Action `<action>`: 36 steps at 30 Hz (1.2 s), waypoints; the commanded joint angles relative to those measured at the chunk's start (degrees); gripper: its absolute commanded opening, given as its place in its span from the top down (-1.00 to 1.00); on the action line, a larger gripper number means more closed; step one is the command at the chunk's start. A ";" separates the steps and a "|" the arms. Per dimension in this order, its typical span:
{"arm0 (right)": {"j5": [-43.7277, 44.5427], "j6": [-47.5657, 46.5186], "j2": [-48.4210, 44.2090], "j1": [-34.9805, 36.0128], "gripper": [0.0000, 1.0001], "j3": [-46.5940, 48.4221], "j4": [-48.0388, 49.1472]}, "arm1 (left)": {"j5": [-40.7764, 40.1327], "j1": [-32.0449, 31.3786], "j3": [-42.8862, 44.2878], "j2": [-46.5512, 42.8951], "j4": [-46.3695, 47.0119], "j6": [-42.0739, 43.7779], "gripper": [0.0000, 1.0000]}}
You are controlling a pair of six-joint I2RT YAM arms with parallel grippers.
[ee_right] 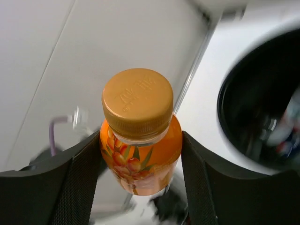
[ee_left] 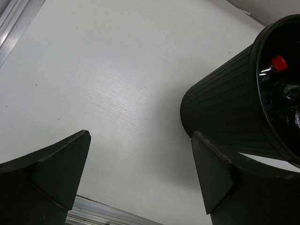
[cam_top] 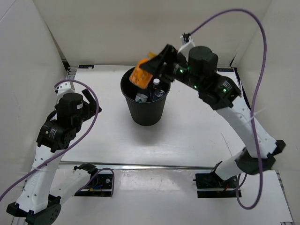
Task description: Put the plastic bottles in the bin
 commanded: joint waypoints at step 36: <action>-12.81 -21.42 -5.20 -25.21 -1.00 -13.51 -19.31 | -13.67 -0.21 -17.23 -14.14 0.16 -11.31 -1.00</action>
